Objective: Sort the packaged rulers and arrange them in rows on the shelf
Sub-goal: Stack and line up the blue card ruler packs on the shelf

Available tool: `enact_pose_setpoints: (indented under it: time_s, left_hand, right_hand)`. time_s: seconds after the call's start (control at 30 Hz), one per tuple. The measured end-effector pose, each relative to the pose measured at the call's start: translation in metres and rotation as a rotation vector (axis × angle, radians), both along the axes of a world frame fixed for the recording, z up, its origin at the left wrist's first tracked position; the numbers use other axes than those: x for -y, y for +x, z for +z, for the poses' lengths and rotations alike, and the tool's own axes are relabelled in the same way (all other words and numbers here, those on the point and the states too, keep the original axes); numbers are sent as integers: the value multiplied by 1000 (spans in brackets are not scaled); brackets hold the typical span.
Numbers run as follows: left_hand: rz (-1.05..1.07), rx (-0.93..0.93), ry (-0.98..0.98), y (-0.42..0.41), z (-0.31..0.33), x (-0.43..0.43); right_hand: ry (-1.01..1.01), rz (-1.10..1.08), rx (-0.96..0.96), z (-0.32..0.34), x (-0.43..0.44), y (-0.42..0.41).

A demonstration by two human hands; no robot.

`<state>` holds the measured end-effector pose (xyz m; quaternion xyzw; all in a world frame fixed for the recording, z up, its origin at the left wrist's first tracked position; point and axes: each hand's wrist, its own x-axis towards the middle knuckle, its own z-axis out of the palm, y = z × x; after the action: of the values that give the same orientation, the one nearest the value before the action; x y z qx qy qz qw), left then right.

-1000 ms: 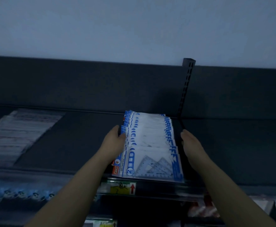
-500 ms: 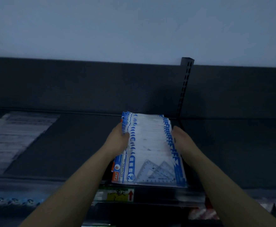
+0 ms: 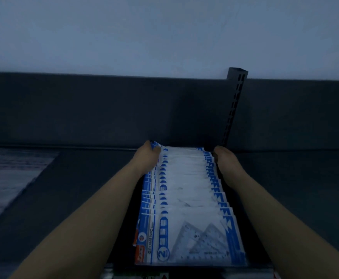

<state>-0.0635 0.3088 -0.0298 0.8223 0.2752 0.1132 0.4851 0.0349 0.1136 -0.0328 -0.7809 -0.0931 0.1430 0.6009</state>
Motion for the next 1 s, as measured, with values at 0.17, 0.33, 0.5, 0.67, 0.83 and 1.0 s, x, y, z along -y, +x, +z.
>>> enact_pose_setpoints:
  time_s: [0.17,0.33,0.5,0.67,0.83,1.0]
  left_hand:
    - [-14,34,-70,7,-6,-4]
    - [2,72,-38,-6,-8,-8]
    - [-75,33,45,-28,-11,6]
    - [-88,4,84,-65,-19,26]
    - [-117,70,70,-108,-29,57]
    - [-111,117,176,-127,-33,76]
  right_hand:
    - [33,27,-30,1,-9,12]
    - [29,17,28,-4,1,3]
    - [28,165,56,-7,17,-30]
    - [7,246,108,0,35,-65]
    - [33,240,29,-7,55,-92]
    - [-111,266,198,-13,65,-106]
